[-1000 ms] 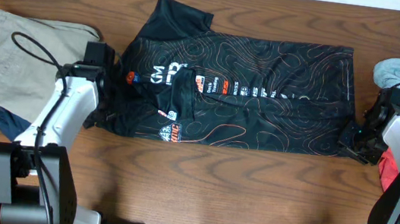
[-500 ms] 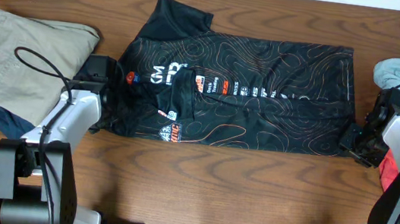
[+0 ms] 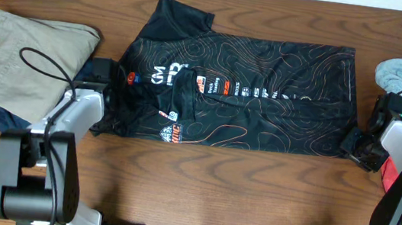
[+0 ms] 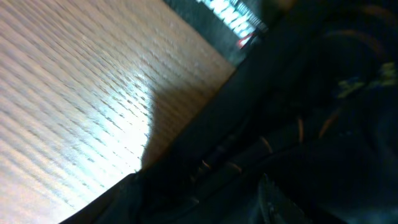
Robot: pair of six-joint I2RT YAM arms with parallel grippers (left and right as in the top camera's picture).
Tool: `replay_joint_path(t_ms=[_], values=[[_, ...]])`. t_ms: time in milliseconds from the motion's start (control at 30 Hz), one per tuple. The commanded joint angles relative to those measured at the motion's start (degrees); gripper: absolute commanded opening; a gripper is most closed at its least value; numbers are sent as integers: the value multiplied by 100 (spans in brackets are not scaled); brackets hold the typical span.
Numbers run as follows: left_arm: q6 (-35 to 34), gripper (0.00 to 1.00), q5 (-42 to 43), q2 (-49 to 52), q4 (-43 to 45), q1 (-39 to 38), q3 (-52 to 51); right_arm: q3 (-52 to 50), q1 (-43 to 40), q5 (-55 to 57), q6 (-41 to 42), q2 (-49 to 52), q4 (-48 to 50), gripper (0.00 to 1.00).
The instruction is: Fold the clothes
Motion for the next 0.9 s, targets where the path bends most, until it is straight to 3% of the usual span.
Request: replay_joint_path(t_ms=[0, 133, 233, 400, 500, 633, 867], values=[[-11, 62, -98, 229, 52, 33, -57, -337, -20, 83, 181, -76, 321, 40], [-11, 62, -98, 267, 109, 33, -57, -549, -20, 83, 181, -76, 542, 36], [-11, 61, -98, 267, 111, 35, -57, -557, -20, 83, 181, -76, 542, 24], [-11, 46, -98, 267, 90, 33, -57, -557, -22, 85, 184, -76, 562, 1], [-9, 36, -98, 267, 24, 35, -57, -555, -24, 87, 181, -76, 562, 1], [-9, 31, -98, 267, -245, 35, -57, -555, -26, 92, 181, -79, 485, 1], [-11, 20, -101, 267, -1561, 35, -57, -555, -129, 181, 385, -79, -256, 1]])
